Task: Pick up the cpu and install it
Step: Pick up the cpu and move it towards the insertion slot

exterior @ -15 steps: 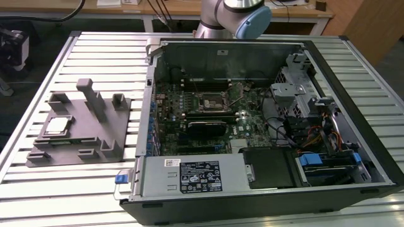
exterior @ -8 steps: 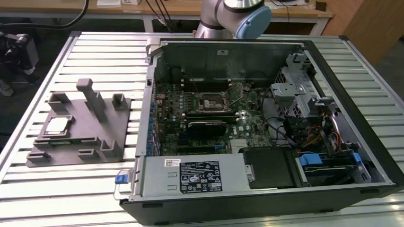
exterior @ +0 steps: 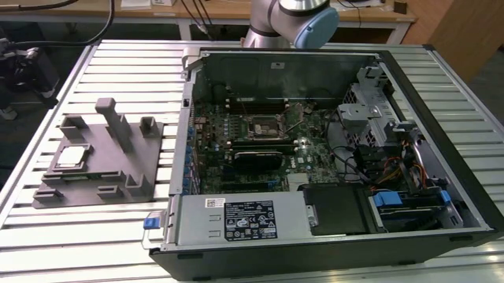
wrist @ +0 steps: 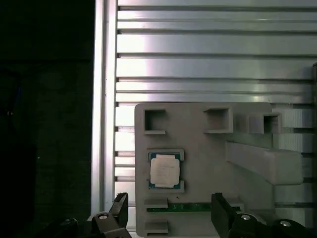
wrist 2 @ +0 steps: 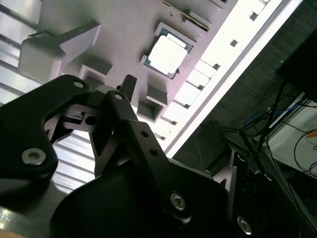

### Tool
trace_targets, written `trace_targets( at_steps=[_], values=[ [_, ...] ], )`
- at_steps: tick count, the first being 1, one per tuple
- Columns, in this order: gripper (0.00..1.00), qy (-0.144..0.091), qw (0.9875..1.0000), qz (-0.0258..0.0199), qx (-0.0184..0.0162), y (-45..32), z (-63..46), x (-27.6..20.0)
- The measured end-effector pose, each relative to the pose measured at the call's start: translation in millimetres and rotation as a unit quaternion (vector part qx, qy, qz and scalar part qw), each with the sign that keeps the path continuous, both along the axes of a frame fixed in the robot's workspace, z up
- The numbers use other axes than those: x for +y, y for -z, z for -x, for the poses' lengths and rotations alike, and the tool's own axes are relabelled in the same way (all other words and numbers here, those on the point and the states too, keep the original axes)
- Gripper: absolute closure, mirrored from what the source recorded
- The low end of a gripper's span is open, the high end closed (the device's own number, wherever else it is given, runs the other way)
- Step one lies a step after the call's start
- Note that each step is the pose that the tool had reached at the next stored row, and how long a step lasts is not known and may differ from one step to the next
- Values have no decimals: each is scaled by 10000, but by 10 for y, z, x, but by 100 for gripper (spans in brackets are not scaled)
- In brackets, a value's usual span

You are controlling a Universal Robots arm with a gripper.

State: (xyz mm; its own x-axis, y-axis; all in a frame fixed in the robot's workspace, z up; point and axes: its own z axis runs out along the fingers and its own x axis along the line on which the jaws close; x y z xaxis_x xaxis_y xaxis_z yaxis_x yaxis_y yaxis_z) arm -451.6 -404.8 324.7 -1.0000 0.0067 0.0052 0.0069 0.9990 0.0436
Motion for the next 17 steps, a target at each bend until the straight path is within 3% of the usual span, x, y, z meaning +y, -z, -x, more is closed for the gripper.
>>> trace_targets(
  at_steps=[3,17],
  values=[
    [24,-131,9999,1,23,55,0,-4],
    [24,-170,9999,0,24,309,0,-4]
  ],
)
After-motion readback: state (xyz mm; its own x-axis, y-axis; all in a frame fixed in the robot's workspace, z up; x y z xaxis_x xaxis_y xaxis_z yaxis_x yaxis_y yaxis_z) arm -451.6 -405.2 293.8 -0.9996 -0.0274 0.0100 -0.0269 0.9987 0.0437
